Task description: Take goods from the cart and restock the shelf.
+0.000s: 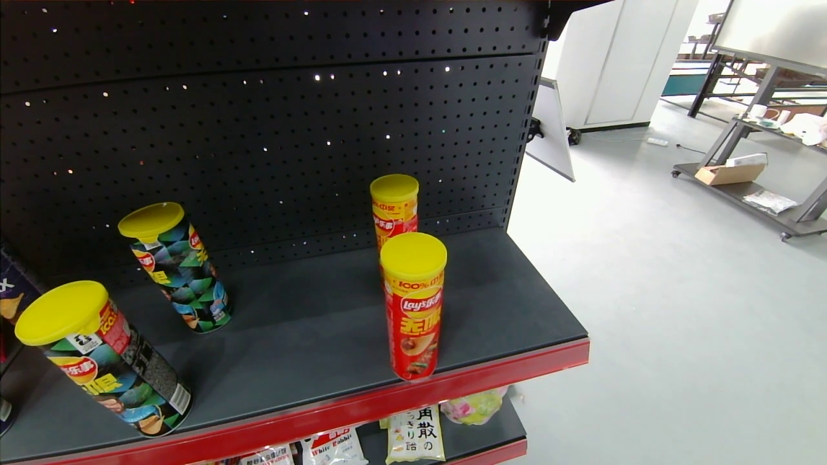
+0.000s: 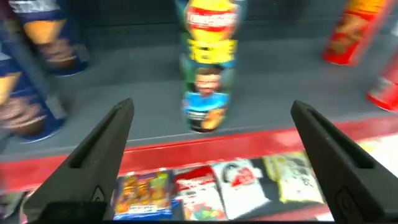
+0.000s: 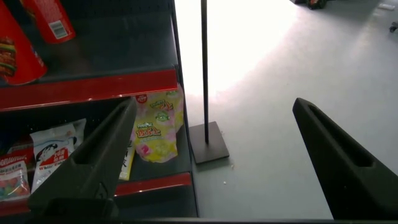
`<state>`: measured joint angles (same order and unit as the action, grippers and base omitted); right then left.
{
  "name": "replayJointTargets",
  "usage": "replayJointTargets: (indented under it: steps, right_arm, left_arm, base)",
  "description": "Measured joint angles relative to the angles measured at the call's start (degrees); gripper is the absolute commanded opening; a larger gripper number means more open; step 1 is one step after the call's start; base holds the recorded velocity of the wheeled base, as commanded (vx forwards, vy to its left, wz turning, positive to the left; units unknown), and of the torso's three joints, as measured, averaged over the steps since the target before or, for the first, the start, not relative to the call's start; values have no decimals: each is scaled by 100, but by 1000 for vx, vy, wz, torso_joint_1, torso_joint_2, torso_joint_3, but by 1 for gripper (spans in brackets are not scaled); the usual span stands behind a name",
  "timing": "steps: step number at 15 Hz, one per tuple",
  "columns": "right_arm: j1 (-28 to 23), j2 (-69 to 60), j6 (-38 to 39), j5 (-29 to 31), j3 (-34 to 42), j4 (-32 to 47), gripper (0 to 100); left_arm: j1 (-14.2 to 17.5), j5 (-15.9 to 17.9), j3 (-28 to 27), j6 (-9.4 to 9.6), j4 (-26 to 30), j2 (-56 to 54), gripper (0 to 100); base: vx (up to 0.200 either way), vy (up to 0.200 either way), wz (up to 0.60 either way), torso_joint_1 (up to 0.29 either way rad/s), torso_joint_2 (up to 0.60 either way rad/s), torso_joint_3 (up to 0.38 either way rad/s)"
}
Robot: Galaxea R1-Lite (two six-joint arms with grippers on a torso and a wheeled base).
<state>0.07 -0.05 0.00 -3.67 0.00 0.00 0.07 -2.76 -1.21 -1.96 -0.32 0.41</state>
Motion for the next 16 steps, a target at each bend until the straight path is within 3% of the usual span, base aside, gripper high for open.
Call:
replayJointTargets:
  steps: [2, 3, 4, 5, 7, 9, 16]
  right_arm:
    - [0, 0, -2, 0, 0, 0, 100]
    - [0, 0, -2, 0, 0, 0, 100]
    - [0, 0, -2, 1, 0, 0, 100]
    - [0, 0, 2, 1, 0, -2, 100]
    - [0, 0, 2, 1, 0, 0, 100]
    - [0, 0, 0, 1, 0, -2, 100]
    - [-5, 0, -16, 0, 0, 0, 100]
  left_arm:
    - [-7, 801, 63, 62, -211, -23, 100]
    - [-7, 1014, 85, 258, -247, -30, 100]
    - [-7, 1044, 100, 285, -257, -32, 100]
    - [4, 933, 105, 234, -252, -26, 100]
    - [22, -17, 116, 112, -34, -28, 100]
    - [17, 87, 113, 132, 24, -32, 100]
    - [6, 130, 107, 165, 34, -39, 100]
  base:
    - [0, 0, 0, 0, 0, 0]
    - [0, 0, 0, 0, 0, 0]
    - [0, 0, 0, 0, 0, 0]
    - [0, 0, 0, 0, 0, 0]
    - [0, 0, 0, 0, 0, 0]
    - [0, 0, 0, 0, 0, 0]
    - [0, 0, 600, 6, 2, -2]
